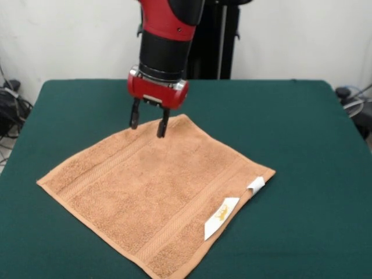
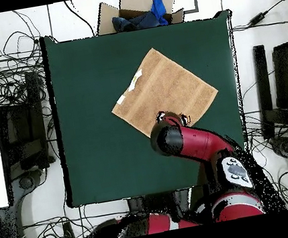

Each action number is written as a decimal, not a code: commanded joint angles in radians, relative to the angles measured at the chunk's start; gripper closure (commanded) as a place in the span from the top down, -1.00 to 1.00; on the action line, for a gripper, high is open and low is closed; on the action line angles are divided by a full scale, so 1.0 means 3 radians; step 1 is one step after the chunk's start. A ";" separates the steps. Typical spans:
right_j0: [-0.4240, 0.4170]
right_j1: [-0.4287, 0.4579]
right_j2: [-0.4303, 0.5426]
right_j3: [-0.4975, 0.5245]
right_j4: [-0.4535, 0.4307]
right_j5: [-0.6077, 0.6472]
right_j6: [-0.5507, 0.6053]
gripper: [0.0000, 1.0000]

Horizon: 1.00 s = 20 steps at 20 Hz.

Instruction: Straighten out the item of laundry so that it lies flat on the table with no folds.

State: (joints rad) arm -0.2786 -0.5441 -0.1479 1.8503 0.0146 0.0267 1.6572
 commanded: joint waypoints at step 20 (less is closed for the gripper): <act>0.0242 0.0135 0.0008 0.0569 0.0063 -0.0472 0.0836 1.00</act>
State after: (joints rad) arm -0.1920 -0.5302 -0.1740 1.9312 0.0249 -0.0588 1.6572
